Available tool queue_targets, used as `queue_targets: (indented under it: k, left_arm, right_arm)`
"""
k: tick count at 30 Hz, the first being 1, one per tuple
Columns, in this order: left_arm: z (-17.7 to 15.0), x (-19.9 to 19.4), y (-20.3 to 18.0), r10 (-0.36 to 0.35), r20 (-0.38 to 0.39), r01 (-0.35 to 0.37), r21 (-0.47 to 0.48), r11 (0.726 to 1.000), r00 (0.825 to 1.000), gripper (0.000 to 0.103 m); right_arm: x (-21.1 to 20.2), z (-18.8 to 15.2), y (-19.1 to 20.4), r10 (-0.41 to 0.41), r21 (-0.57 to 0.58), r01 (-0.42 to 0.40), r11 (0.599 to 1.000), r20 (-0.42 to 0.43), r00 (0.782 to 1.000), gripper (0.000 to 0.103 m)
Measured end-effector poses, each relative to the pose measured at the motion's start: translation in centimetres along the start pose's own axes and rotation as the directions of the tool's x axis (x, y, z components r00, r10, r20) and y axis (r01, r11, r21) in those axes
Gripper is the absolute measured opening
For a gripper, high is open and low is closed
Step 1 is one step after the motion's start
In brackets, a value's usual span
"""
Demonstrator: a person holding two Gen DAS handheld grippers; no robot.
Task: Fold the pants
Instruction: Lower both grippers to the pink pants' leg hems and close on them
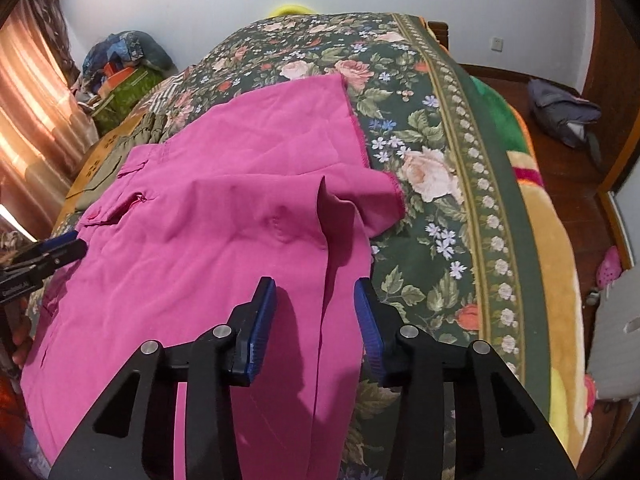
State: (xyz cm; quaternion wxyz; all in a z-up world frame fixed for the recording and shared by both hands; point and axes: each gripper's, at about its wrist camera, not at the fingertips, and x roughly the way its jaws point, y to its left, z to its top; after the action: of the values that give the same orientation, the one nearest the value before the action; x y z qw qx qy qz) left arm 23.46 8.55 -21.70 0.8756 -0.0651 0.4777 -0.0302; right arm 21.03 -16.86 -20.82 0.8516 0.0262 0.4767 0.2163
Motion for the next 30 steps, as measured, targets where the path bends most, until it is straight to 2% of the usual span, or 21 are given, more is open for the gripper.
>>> queue_targets:
  k: [5,8,10,11,12,13,14,18,21,25,30]
  left_arm:
    - [-0.1,0.2,-0.2,-0.057,-0.023,0.057,-0.006,0.998,0.998,0.059]
    - [-0.4,0.2,-0.5,-0.068,-0.037,0.069,0.013,0.998,0.997,0.059]
    - [-0.6,0.0,-0.7,-0.081,-0.039,0.081,0.020,0.996,0.996,0.058]
    - [-0.7,-0.2,-0.8,-0.086,-0.039,0.086,0.022,0.996,0.996,0.057]
    - [-0.8,-0.4,-0.8,-0.087,-0.040,0.088,0.022,0.996,0.995,0.053]
    - [-0.9,-0.5,-0.8,-0.087,-0.039,0.088,0.023,0.996,0.995,0.046]
    - [-1.0,-0.6,-0.8,-0.090,-0.039,0.091,0.024,0.996,0.995,0.043]
    - [-1.1,-1.8,-1.1,-0.051,-0.015,0.052,0.044,0.998,0.999,0.009]
    - [-1.0,-3.1,-0.8,-0.063,0.007,0.062,0.033,0.998,0.998,0.003]
    - [-1.4,-4.3,-0.3,-0.050,0.018,0.050,0.035,0.998,0.999,0.002]
    - [-2.5,-4.3,0.3,-0.033,-0.004,0.033,0.040,0.999,0.999,0.001]
  right_arm:
    - [0.6,1.1,0.5,0.013,-0.025,-0.013,1.000,0.001,1.000,0.036]
    - [2.5,1.9,0.6,-0.011,-0.023,0.009,1.000,-0.086,0.996,0.036]
    - [2.9,2.0,0.2,0.022,0.013,-0.021,1.000,-0.097,0.995,0.036]
    - [2.9,2.0,0.2,0.039,0.021,-0.037,0.999,-0.096,0.995,0.031]
    - [2.8,2.0,0.2,0.050,0.023,-0.048,0.999,-0.091,0.995,0.026]
    - [2.6,1.9,0.4,0.059,0.023,-0.058,0.998,-0.086,0.995,0.015]
    - [2.5,1.8,0.6,0.070,0.019,-0.069,0.997,-0.085,0.994,0.009]
    - [0.9,1.2,2.0,0.072,-0.035,-0.073,0.997,-0.030,0.997,0.007]
    - [-0.7,1.1,2.6,0.093,-0.045,-0.092,0.995,0.006,0.996,0.007]
    - [-2.2,0.9,2.7,0.089,-0.057,-0.087,0.995,0.037,0.995,0.007]
    - [-2.7,0.1,2.3,0.083,-0.044,-0.082,0.996,0.034,0.996,0.006]
